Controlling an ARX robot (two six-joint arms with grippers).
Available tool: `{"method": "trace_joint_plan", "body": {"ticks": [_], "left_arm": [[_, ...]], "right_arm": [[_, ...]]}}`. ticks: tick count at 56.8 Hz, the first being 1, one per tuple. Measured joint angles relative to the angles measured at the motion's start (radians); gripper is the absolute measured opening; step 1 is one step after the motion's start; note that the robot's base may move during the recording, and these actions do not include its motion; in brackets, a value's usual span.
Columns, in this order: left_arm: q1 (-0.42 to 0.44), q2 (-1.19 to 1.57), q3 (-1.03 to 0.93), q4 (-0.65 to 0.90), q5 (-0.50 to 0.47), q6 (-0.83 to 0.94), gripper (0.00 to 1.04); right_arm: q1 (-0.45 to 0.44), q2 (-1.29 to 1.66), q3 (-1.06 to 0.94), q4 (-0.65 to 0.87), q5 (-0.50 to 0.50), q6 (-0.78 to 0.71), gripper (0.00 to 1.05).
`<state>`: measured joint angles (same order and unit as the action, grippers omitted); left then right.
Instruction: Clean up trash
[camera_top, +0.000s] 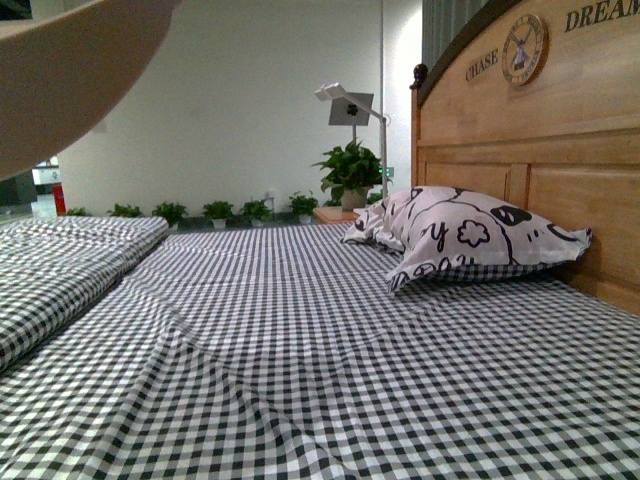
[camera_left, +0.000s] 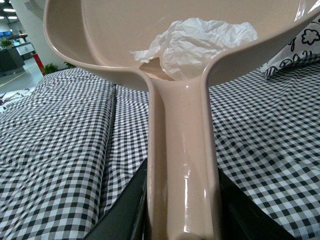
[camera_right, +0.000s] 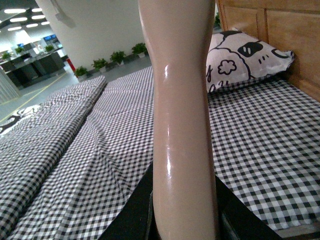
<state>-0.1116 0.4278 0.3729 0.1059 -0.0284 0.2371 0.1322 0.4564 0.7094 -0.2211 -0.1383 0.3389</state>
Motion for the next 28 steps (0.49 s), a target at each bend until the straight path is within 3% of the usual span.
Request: {"method": "trace_joint_plan", "body": {"ticks": [28], "left_arm": [[-0.001,0.000,0.000,0.000,0.000,0.000,0.28]], "right_arm": [[0.000,0.000,0.000,0.000,0.000,0.000,0.19]]}}
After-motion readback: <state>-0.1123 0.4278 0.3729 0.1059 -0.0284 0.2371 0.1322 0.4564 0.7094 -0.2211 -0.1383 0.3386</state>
